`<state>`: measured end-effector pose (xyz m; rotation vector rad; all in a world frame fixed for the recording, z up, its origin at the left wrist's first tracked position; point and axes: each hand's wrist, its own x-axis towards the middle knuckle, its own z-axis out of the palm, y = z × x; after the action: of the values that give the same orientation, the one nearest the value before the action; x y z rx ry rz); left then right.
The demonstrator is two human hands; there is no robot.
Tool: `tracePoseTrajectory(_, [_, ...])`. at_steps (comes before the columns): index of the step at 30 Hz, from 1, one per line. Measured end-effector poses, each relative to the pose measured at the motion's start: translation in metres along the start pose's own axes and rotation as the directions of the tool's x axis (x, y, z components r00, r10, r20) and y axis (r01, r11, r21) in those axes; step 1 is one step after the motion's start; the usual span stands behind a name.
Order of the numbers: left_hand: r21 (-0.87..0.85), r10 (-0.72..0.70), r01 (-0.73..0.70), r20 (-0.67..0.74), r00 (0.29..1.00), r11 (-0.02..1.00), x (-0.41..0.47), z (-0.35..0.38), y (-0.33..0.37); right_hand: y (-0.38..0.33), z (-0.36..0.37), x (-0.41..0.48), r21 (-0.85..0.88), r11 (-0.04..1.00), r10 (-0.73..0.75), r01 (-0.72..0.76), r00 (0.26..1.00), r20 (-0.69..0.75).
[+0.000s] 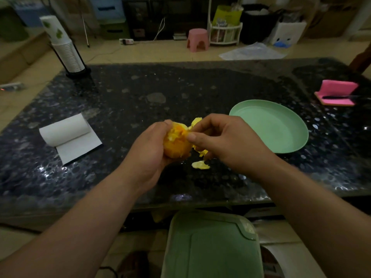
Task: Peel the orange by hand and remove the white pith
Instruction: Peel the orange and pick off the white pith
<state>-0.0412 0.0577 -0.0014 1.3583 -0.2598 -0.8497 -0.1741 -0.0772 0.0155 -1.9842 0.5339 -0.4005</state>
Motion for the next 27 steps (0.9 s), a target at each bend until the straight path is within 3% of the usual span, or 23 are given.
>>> tracePoseTrajectory(8, [0.288, 0.214, -0.201, -0.014, 0.977, 0.936, -0.007, 0.006, -0.005, 0.006, 0.009, -0.003, -0.294, 0.953, -0.116, 0.075, 0.986, -0.123])
tracePoseTrajectory(14, [0.477, 0.404, -0.365, 0.023, 0.915, 0.800, -0.010, 0.009, -0.009, 0.005, 0.015, 0.000, -0.440, 0.894, -0.165, 0.081, 0.974, -0.157])
tracePoseTrajectory(20, [0.467, 0.373, -0.351, 0.047, 0.927, 0.812, -0.007, 0.005, -0.007, 0.004, 0.008, 0.000, -0.214, 0.977, -0.047, 0.021, 0.992, -0.118])
tracePoseTrajectory(27, [0.142, 0.168, -0.168, 0.011, 0.986, 0.976, -0.007, 0.003, 0.001, 0.002, -0.004, -0.002, 0.225, 0.968, 0.094, -0.110, 0.992, 0.082])
